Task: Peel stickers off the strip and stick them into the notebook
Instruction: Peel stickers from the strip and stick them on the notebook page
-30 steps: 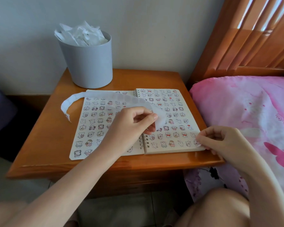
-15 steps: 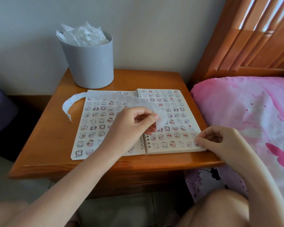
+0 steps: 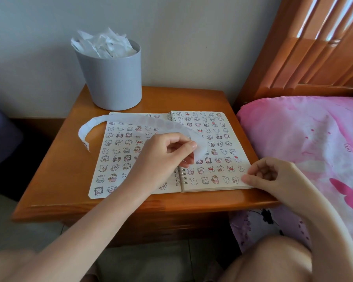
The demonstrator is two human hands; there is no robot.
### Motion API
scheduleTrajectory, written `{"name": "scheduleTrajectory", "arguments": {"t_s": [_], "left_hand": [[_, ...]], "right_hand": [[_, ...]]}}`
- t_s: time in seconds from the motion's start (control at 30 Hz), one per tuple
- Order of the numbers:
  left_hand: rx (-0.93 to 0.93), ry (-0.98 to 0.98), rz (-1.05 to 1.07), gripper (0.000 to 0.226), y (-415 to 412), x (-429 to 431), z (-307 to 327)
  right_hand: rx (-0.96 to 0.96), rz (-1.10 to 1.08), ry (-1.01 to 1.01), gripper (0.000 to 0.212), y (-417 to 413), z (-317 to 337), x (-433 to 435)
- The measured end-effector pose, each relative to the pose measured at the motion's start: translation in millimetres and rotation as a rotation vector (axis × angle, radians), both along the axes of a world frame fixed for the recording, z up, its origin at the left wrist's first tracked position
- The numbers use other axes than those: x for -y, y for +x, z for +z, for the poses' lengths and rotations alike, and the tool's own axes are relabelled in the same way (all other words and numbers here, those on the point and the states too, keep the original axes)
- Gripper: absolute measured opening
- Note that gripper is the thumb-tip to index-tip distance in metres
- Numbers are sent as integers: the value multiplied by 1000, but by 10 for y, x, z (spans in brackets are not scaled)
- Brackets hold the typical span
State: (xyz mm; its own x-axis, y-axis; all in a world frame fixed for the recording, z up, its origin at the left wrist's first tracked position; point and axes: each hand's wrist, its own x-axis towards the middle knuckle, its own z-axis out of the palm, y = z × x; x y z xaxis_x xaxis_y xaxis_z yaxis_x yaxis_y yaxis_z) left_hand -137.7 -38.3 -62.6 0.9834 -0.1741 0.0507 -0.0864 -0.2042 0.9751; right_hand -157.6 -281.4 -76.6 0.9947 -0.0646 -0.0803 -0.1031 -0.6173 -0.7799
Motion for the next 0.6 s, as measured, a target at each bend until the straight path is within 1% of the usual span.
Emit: {"name": "scheduleTrajectory", "arguments": {"t_s": [0.1, 0.17, 0.33, 0.5, 0.57, 0.6], "left_hand": [[-2, 2, 5, 12, -3, 0, 3], [2, 6, 6, 12, -3, -2, 6], [8, 7, 18, 13, 2, -16, 16], [21, 32, 48, 12, 23, -76, 47], [37, 37, 74, 13, 22, -112, 69], [43, 39, 88, 13, 23, -135, 79]], "right_hand": [[-10, 17, 13, 11, -3, -5, 11], [-9, 26, 1, 11, -6, -1, 20], [19, -24, 14, 7, 3, -16, 12], [175, -154, 36, 11, -15, 67, -75], [201, -165, -10, 8, -38, 110, -150], [203, -161, -69, 11, -53, 109, -189]]}}
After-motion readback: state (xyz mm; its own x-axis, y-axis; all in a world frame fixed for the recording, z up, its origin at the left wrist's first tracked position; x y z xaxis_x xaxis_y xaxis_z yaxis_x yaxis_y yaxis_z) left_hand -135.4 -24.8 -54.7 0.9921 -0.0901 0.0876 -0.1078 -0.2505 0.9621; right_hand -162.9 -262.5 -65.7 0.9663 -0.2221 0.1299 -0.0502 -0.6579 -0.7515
